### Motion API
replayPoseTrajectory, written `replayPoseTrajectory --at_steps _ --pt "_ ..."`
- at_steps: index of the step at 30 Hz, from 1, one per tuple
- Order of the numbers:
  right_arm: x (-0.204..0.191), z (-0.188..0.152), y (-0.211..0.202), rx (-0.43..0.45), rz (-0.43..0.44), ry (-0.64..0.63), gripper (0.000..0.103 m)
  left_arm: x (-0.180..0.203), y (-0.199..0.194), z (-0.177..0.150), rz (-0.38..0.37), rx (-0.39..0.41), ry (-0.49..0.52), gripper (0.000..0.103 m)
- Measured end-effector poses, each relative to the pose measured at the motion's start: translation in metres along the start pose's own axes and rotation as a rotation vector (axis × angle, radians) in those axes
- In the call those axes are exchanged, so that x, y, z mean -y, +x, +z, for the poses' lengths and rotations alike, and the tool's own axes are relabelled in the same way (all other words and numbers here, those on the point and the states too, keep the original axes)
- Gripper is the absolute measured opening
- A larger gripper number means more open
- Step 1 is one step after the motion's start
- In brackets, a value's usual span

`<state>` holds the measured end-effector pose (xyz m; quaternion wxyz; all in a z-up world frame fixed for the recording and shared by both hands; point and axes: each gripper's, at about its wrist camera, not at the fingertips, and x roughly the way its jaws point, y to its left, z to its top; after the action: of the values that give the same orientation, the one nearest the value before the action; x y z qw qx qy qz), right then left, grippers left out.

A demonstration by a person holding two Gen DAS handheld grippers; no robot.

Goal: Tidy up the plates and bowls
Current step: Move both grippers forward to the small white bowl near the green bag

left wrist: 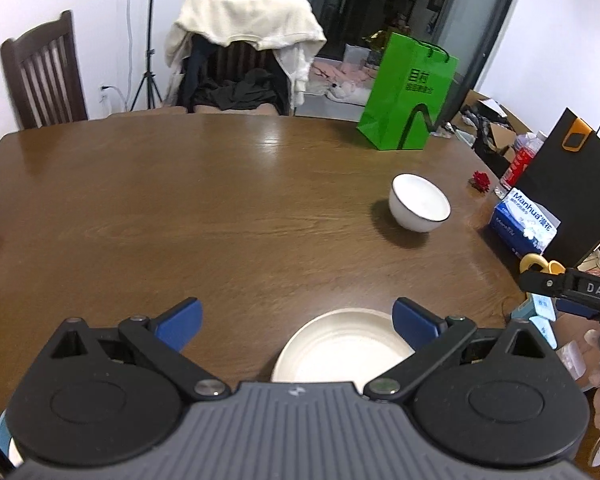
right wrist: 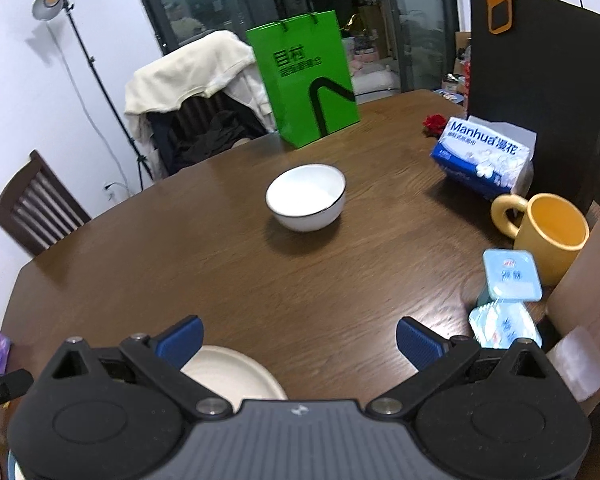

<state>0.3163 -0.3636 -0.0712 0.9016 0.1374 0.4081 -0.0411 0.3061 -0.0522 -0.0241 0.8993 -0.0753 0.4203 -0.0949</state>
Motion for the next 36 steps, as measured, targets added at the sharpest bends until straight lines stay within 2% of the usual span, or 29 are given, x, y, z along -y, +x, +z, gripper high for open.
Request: replayPoseTrajectory --at_steps 8,20,30,36 --pt "0.018 0.032 0.025 0.023 -0.01 0.018 0.103 0.042 0.036 0.041 -0.041 0.014 0.029 0.103" --pt "0.033 0.087 0.066 0.058 -0.002 0.059 0.103 0.102 0.102 0.1 -0.011 0.038 0.125 0.103" --pt "0.032 0.124 0.1 0.052 -0.003 0.065 0.103 0.115 0.161 0.133 0.021 0.007 0.03 0.103" --pt "0.029 0.137 0.123 0.033 -0.014 0.056 0.103 0.122 0.19 0.151 0.073 0.012 0.028 0.103"
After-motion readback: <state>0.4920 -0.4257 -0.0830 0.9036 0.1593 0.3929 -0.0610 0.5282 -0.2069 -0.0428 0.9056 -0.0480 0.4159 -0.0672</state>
